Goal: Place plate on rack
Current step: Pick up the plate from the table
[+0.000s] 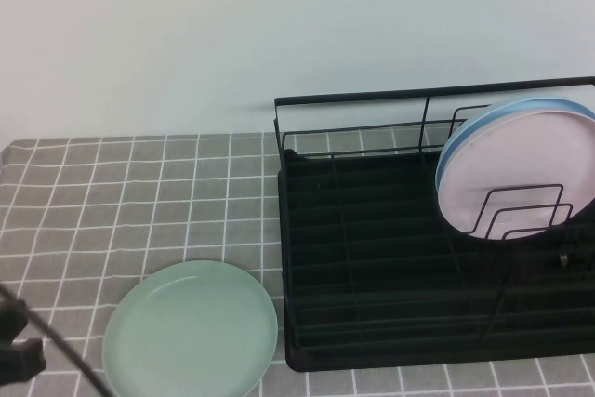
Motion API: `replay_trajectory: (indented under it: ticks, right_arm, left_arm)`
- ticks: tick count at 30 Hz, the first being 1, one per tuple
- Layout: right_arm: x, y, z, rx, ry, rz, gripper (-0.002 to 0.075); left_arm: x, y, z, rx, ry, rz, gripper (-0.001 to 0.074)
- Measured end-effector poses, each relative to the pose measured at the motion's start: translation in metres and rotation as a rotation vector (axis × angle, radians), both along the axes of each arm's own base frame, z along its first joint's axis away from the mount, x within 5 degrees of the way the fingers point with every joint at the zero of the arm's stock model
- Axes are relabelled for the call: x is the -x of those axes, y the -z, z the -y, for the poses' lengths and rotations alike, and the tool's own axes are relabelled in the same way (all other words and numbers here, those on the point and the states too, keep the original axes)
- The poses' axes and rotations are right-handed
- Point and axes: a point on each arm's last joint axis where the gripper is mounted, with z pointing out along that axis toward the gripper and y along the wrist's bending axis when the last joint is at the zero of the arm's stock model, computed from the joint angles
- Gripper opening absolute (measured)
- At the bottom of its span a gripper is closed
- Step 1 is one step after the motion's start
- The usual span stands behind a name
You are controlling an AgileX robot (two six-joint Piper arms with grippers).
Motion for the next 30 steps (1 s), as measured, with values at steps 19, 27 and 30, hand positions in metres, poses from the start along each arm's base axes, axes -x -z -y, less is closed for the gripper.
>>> replay_trajectory:
  ticks: [19, 27, 30]
  right_arm:
    - [-0.11, -0.04, -0.022, 0.455, -0.115, -0.396, -0.0001]
    - [-0.106, -0.044, -0.058, 0.501, -0.184, -0.361, -0.0001]
    - [-0.107, -0.033, -0.067, 0.445, -0.244, -0.377, -0.0001]
  left_arm:
    - [-0.053, -0.003, 0.018, -0.038, 0.255, -0.224, 0.0]
    - [-0.082, 0.011, -0.011, 0.081, 0.134, -0.327, 0.0]
    - [-0.092, 0.016, -0.019, 0.122, 0.165, -0.355, 0.0]
